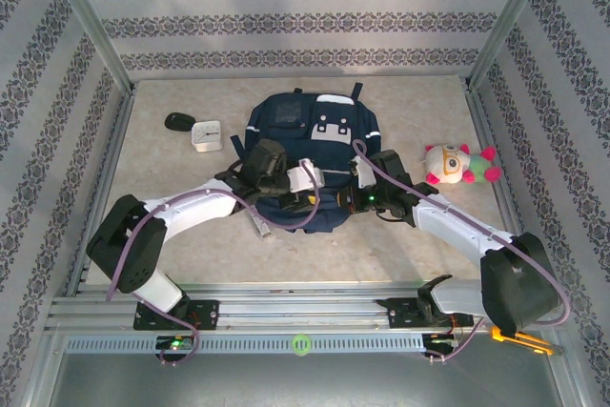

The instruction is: Pack the student bag

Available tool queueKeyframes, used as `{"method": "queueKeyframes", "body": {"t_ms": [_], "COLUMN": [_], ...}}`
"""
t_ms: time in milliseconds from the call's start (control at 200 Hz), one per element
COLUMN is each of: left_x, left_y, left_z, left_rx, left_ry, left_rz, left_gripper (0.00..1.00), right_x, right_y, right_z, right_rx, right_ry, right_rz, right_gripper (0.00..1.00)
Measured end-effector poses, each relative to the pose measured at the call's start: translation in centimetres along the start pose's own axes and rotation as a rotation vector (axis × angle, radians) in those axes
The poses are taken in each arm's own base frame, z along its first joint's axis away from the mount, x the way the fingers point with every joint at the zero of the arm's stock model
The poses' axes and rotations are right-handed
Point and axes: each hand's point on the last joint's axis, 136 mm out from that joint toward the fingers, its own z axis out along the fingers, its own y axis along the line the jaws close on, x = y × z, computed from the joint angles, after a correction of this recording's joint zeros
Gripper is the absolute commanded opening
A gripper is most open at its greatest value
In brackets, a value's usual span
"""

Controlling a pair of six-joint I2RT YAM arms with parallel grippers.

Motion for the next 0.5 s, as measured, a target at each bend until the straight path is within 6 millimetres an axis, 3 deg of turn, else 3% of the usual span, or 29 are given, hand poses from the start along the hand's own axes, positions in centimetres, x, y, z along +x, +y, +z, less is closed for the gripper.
{"method": "queueKeyframes", "body": {"t_ms": [85, 180, 385, 500], "left_x": [-1.6, -2.0, -1.0, -0.7], "left_y": [-0.2, 0.5, 0.7, 0.6], "left_z": [0.9, 1.8, 3.2, 3.1], "left_rx": [0.001, -0.004, 0.006, 0.018], "left_ry": [-0.018, -0.017, 0.02, 0.026], "left_rz": [0.015, 0.018, 0.041, 0.071], "left_gripper": [0.69, 0.62, 0.34, 0.1], "right_x": [0.0, 0.0, 0.0, -0.4], "right_y": [0.0, 0.0, 0.0, 0.0], "right_z": [0.0, 0.0, 0.0, -0.1], "right_rx": [0.0, 0.0, -0.001, -0.011], "right_ry": [-0.001, -0.001, -0.001, -0.013], "right_rz": [0.0, 0.0, 0.0, 0.001], "right_gripper": [0.0, 0.0, 0.0, 0.0]}}
